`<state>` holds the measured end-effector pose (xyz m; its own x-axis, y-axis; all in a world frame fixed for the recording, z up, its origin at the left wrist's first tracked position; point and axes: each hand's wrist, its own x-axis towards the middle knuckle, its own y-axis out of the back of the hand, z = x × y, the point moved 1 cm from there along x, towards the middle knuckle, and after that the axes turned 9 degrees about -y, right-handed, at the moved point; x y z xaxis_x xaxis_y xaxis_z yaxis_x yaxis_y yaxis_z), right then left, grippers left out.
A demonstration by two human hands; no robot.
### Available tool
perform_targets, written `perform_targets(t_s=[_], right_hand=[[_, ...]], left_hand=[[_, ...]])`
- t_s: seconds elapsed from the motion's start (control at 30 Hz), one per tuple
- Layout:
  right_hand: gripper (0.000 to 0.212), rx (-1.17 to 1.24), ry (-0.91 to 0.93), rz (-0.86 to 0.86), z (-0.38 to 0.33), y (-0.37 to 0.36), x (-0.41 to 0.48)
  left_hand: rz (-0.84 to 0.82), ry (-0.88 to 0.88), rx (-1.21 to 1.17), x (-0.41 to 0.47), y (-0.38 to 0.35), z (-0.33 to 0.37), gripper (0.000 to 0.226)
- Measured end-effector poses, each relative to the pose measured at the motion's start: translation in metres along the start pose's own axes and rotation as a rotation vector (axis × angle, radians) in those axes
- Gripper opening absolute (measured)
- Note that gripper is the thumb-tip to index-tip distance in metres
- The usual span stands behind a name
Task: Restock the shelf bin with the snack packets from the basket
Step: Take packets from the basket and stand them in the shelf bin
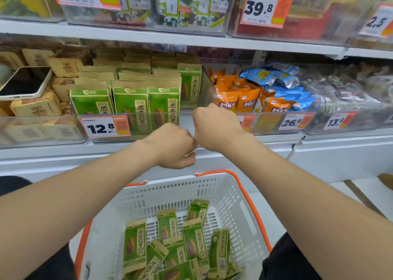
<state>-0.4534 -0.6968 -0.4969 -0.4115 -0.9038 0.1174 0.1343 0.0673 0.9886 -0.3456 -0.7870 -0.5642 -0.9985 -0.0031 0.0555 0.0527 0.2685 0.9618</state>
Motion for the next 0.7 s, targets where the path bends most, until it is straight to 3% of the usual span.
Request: perform_targets(t_s=[0.1, 0.2, 0.27, 0.37, 0.5, 0.7], right_hand=[[0.025, -0.084, -0.006, -0.330, -0.003, -0.026, -0.022], [0.015, -0.159, 0.002, -0.599, -0.001, -0.065, -0.043], [0.026, -0.168, 0.009, -0.693, 0.002, -0.093, -0.056], [0.043, -0.214, 0.053, -0.799, 0.003, -0.129, -0.069], [0.027, -0.170, 0.136, -0.815, -0.004, -0.147, -0.076], [0.024, -0.122, 0.256, -0.769, -0.018, -0.155, -0.074]], left_hand=[[-0.353, 0.054, -0.170, 0.012, -0.021, 0.023, 0.030], [-0.523, 0.087, -0.332, 0.015, -0.058, 0.054, 0.028], [-0.621, 0.075, -0.379, 0.013, -0.087, 0.075, 0.028], [-0.741, 0.006, -0.371, 0.005, -0.129, 0.108, 0.023], [-0.873, -0.073, -0.416, -0.018, -0.179, 0.155, 0.016], [-1.051, -0.048, -0.644, -0.054, -0.238, 0.212, 0.078]])
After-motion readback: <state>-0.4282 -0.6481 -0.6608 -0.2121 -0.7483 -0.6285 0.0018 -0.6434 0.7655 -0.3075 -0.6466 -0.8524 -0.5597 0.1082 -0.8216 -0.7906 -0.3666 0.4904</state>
